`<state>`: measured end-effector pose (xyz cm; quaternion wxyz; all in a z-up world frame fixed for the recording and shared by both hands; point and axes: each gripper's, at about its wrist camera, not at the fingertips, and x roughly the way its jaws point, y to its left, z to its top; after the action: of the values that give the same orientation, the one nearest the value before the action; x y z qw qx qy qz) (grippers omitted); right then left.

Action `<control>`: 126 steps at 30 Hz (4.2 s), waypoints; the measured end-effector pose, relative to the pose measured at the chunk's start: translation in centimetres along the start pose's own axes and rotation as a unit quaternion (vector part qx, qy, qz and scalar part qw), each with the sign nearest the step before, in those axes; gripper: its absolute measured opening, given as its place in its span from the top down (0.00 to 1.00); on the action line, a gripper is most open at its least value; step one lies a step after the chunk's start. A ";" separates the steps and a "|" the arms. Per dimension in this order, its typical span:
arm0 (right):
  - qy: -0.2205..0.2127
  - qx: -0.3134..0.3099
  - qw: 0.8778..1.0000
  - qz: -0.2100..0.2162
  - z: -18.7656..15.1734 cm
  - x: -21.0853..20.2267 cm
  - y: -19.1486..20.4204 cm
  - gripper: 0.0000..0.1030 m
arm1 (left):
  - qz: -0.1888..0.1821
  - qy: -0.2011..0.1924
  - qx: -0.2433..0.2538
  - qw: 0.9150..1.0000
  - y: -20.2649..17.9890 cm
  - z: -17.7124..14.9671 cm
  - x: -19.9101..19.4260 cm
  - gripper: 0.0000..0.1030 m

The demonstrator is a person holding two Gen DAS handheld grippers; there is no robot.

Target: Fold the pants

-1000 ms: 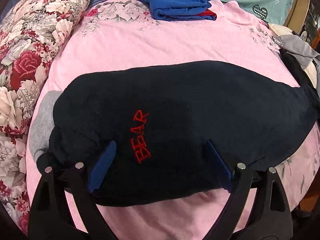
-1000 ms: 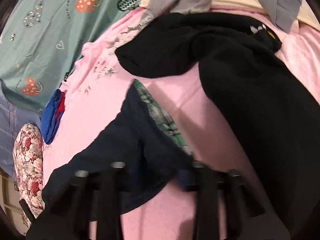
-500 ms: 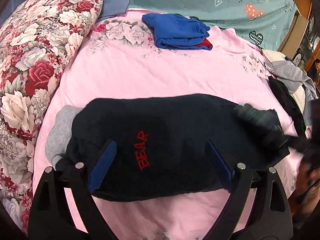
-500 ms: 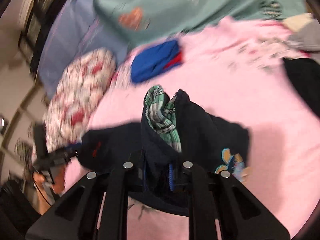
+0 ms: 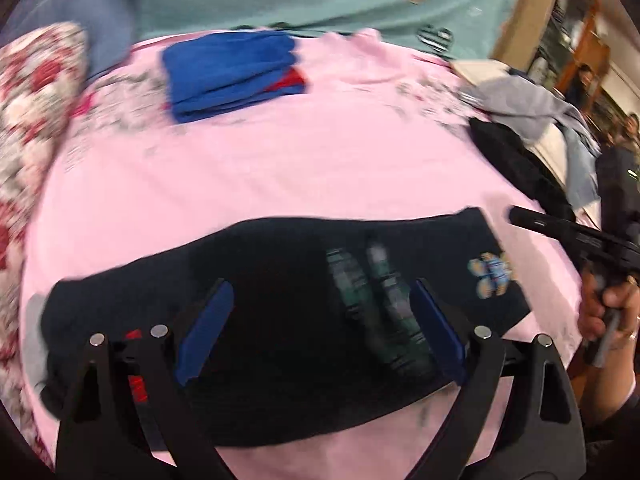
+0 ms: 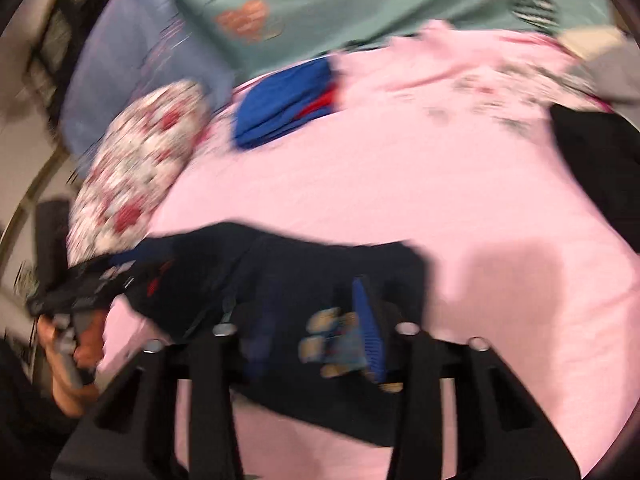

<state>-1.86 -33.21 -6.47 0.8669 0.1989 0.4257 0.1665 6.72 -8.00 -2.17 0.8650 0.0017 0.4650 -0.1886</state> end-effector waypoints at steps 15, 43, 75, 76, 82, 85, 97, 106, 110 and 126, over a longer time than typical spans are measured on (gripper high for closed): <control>0.023 0.047 0.998 -0.019 0.4 4.6 -3.2 0.97 | 0.013 0.082 0.017 0.996 -1.8 -1.8 5.7 0.11; 0.011 0.072 0.995 -0.064 -4.3 -0.4 -1.5 0.37 | 0.084 0.003 -0.129 0.988 10.0 -6.7 -2.7 0.06; 0.033 -0.033 0.998 -0.033 -0.4 3.8 0.7 0.82 | 0.152 -0.031 -0.297 0.942 18.9 -10.8 -7.7 0.07; 0.017 -0.041 0.998 -0.046 0.3 3.2 0.9 0.83 | 0.152 -0.031 -0.297 0.942 18.9 -10.6 -7.7 0.07; -0.023 -0.093 0.987 -0.129 3.3 2.8 -0.2 0.83 | 0.137 -0.015 -0.304 0.943 19.1 -10.7 -6.9 0.06; 0.006 -0.075 0.987 -0.141 3.4 4.0 -3.0 0.82 | 0.107 0.010 -0.323 0.940 19.7 -11.0 -5.8 0.07; -0.034 -0.064 0.990 -0.118 1.9 1.6 -2.1 0.40 | 0.109 0.054 -0.325 0.938 19.3 -9.5 -2.9 0.15; -0.050 -0.051 0.996 -0.048 0.6 1.5 -0.5 0.40 | 0.160 0.029 -0.231 0.959 15.8 -6.3 -3.5 0.67; -0.061 -0.037 0.997 -0.028 0.3 0.7 -0.8 0.40 | 0.151 -0.023 -0.156 0.976 10.8 -2.6 -6.9 0.67; -0.048 0.027 0.998 0.013 -0.8 -0.9 -1.5 0.37 | -0.046 0.026 0.043 0.998 -7.0 3.7 0.8 0.17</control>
<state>-2.87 -34.75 -7.00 0.8783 0.2357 0.3853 0.1565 7.76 -15.35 0.50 0.8421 0.0223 0.4782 -0.2483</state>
